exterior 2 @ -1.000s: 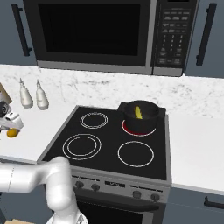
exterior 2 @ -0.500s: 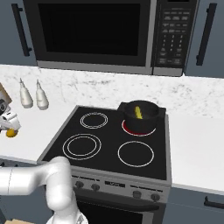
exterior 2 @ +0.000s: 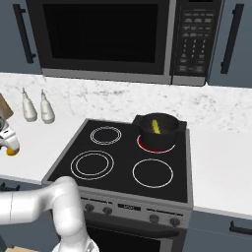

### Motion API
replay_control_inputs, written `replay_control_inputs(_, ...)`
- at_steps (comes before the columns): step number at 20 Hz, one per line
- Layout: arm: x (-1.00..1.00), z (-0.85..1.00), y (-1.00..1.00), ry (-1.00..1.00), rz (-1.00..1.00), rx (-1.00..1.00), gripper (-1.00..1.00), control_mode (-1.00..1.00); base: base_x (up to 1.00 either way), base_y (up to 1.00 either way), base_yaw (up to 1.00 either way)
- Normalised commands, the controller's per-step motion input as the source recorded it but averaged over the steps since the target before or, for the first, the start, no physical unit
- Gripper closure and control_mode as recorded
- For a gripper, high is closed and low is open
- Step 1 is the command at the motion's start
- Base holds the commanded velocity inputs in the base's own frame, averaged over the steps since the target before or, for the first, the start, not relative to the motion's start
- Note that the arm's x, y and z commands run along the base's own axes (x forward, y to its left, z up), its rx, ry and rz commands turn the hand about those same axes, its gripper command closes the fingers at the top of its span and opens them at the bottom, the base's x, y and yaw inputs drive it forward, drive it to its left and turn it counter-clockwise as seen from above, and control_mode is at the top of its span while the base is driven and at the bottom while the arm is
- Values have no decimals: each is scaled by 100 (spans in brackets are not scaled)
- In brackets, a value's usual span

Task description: Put the cucumber and lemon in the pot. Retrieve the spatula and lightly stir the vegetables in the pot.

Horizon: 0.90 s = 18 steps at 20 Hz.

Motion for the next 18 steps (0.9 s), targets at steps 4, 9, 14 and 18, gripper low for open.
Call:
replay_control_inputs(4, 6, -29, 0, -19, 0, 0, -100, -100, 0, 0, 0)
replay_control_inputs(9, 6, -23, 0, -10, 0, 0, -100, -100, 0, 0, 0)
replay_control_inputs(14, -3, -8, 0, -4, -4, 1, 100, -100, 0, 0, 0)
replay_control_inputs(18, -7, 0, -3, 0, -11, 1, 100, -100, 0, 0, 0)
